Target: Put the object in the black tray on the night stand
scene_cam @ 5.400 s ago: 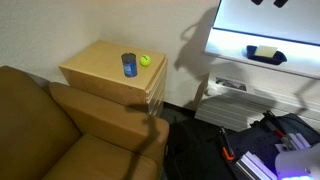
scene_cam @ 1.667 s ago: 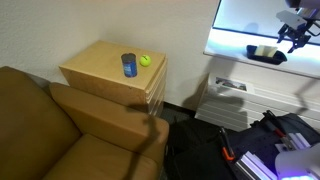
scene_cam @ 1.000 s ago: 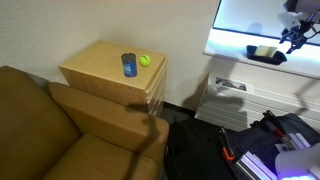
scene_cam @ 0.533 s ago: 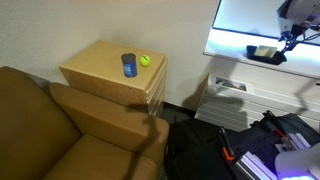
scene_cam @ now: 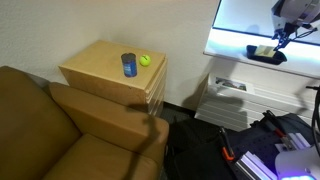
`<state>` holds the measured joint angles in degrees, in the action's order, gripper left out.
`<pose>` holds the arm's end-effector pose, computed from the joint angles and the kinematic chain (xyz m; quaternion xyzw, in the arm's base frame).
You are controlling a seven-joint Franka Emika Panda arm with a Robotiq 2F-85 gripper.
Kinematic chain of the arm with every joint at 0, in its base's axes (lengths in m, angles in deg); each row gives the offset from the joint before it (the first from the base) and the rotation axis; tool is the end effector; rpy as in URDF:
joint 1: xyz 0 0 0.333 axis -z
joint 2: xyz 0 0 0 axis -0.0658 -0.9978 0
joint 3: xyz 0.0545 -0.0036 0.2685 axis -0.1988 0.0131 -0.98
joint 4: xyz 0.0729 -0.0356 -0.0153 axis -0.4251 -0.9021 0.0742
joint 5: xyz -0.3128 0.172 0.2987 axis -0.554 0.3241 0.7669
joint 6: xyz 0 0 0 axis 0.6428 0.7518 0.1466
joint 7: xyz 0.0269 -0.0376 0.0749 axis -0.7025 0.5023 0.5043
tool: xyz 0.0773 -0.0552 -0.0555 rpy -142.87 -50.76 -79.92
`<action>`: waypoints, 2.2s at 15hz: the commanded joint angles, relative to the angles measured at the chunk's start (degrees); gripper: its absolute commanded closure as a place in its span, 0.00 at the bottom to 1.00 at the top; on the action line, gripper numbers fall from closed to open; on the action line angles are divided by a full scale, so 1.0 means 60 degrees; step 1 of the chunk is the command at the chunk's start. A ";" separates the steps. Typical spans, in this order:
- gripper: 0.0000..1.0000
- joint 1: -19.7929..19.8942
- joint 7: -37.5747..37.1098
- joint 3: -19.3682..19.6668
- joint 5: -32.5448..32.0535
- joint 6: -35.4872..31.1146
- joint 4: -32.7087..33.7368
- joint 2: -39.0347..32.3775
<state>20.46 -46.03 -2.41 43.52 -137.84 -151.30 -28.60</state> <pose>0.5125 -0.4984 0.1327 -0.4905 0.8533 -0.1729 0.0374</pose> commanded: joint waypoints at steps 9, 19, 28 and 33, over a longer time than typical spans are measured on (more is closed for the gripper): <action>0.26 -0.0221 -0.1509 0.0448 -0.0824 0.1379 0.3020 -0.2482; 0.77 -0.0497 -0.1766 0.1144 -0.1713 0.1217 0.1798 -0.1610; 0.55 -0.0302 -0.1950 0.1199 -0.1774 0.1317 0.2215 -0.1883; 0.73 -0.0344 -0.1984 0.1258 -0.1791 0.1208 0.2158 -0.1851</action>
<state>18.10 -57.23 5.34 33.68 -130.17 -138.37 -39.97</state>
